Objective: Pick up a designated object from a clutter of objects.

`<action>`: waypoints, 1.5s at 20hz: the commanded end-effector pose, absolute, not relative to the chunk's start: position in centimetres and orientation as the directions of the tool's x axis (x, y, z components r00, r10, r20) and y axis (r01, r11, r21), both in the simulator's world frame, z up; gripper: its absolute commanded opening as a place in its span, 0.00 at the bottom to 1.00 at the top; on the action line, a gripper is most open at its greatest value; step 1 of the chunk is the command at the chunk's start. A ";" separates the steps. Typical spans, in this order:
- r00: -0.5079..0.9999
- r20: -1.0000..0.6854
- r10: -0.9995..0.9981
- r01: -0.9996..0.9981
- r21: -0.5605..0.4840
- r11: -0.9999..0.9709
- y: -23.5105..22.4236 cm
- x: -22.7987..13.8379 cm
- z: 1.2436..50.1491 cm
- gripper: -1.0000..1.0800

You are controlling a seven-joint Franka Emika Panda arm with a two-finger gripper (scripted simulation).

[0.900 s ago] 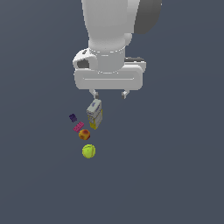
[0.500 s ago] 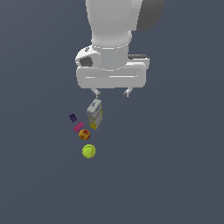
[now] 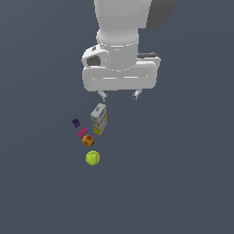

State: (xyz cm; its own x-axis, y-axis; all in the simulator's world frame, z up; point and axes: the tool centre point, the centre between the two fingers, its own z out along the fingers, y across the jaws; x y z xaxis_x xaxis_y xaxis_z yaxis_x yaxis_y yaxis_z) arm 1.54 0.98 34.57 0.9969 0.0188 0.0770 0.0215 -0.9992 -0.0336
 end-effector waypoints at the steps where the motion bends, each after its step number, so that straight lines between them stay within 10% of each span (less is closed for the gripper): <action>1: 0.997 0.076 0.027 0.030 -0.033 -0.999 0.8 1.6 34.4 0.96; 30: 0.871 0.052 0.489 0.489 0.007 -0.872 -5.6 3.3 24.2 0.96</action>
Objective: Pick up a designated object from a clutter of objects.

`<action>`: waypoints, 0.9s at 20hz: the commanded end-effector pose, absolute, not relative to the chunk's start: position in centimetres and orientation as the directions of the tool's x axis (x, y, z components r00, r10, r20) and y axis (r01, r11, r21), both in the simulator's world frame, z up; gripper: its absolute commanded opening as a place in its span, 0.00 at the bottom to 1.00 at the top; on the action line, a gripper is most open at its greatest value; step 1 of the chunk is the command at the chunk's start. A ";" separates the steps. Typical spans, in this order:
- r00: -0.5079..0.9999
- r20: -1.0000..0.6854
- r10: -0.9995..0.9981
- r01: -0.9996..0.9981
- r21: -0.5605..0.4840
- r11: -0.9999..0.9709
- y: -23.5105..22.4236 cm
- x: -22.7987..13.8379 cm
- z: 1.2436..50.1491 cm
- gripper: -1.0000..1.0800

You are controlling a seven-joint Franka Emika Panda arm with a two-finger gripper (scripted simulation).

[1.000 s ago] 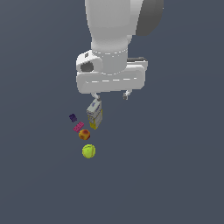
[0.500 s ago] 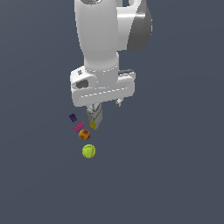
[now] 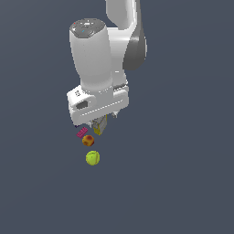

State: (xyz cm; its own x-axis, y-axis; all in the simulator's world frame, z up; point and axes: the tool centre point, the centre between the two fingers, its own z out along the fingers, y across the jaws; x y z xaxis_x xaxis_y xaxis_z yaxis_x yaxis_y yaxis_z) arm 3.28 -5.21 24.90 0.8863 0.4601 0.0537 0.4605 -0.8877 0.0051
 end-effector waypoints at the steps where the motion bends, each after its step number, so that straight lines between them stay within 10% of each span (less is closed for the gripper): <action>1: 0.861 0.050 0.507 0.507 0.008 -0.862 -5.9 3.3 23.8 0.96; 18: 0.632 0.023 0.774 0.774 0.014 -0.633 -10.6 2.7 16.3 0.96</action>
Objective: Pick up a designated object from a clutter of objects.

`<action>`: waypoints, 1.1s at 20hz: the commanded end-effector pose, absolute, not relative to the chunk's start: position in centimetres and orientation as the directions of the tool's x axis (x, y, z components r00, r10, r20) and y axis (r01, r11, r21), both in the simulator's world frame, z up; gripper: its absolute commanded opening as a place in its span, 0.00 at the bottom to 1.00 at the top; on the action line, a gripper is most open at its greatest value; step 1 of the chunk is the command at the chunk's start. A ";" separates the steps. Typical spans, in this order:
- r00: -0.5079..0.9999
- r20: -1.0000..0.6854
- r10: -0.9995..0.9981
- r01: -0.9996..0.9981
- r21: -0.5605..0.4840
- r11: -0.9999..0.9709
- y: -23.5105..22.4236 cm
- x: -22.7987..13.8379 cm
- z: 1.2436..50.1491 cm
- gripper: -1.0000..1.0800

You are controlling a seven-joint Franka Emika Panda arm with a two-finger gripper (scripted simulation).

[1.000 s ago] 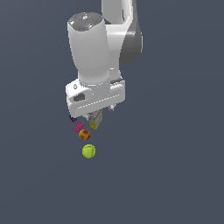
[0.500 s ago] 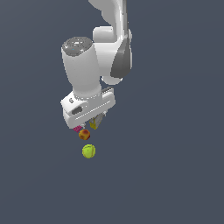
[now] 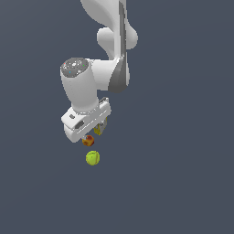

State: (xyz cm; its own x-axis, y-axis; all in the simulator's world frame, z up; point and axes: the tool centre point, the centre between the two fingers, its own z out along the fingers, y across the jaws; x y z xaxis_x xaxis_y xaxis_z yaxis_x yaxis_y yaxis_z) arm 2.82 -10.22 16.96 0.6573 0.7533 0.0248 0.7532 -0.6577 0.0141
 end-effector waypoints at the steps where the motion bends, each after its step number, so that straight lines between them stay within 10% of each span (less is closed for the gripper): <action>1: 0.616 0.021 0.788 0.787 0.014 -0.616 -10.9 2.6 15.8 0.96; 22: 0.318 0.001 0.948 0.948 0.001 -0.318 -15.1 0.6 8.8 0.96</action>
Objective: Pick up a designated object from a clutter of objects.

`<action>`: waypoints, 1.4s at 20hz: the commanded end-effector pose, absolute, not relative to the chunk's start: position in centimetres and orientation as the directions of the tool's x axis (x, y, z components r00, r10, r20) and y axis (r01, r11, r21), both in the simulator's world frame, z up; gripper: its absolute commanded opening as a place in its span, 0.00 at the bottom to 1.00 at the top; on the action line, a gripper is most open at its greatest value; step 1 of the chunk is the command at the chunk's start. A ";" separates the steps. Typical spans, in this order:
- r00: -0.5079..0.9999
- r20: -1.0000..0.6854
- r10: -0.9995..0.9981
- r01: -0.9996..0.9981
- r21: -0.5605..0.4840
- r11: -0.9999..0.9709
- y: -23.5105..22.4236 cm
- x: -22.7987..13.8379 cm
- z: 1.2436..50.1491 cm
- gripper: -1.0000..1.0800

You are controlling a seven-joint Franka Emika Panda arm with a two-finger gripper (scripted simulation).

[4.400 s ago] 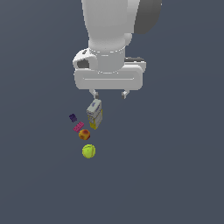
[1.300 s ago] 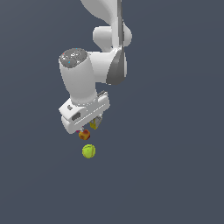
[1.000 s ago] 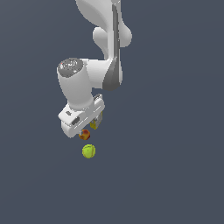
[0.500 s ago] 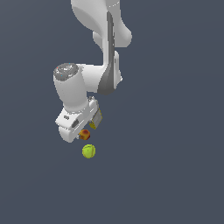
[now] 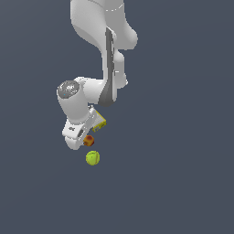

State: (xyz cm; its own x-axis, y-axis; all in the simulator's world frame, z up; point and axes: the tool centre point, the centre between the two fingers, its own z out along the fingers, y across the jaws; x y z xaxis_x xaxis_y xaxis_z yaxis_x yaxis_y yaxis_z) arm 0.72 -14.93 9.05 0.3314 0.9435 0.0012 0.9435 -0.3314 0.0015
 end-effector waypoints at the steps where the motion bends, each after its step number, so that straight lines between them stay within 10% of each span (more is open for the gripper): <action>1: 0.312 0.001 0.950 0.950 0.001 -0.312 -15.1 0.6 8.7 0.96; 25: 0.300 0.000 0.954 0.954 0.000 -0.300 -15.3 0.5 3.4 0.96; 26: 0.300 0.000 0.954 0.954 0.000 -0.300 -15.3 0.5 3.4 0.00; 28: 0.300 0.000 0.954 0.954 0.000 -0.300 -15.3 0.5 3.4 0.00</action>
